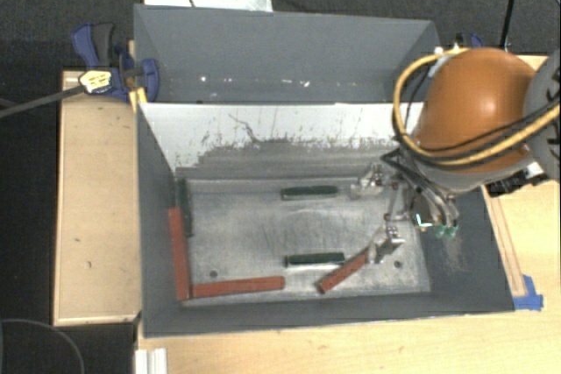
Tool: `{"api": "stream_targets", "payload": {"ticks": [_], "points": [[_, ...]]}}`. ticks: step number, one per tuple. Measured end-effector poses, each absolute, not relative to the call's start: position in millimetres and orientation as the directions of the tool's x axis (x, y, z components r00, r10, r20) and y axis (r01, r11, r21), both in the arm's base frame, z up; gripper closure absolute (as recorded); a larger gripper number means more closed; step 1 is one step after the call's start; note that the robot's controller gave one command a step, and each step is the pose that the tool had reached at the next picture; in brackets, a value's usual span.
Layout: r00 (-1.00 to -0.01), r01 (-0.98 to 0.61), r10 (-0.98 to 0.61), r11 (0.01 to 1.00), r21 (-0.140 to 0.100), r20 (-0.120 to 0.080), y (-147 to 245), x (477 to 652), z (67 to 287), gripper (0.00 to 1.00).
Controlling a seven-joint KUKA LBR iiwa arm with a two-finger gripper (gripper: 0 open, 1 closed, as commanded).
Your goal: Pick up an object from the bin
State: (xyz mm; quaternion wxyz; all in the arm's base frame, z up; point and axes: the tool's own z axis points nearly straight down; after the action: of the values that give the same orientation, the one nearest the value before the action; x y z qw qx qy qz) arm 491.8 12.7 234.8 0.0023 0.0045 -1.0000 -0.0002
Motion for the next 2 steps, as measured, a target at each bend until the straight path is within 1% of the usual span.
{"api": "stream_targets", "payload": {"ticks": [1,2], "points": [[-1.000,-0.009,-0.009,1.000,0.001,-0.003,13,493.3,238,0.00],[-0.999,-0.054,-0.054,0.999,0.000,-0.010,9,493.2,187,0.00]]}}
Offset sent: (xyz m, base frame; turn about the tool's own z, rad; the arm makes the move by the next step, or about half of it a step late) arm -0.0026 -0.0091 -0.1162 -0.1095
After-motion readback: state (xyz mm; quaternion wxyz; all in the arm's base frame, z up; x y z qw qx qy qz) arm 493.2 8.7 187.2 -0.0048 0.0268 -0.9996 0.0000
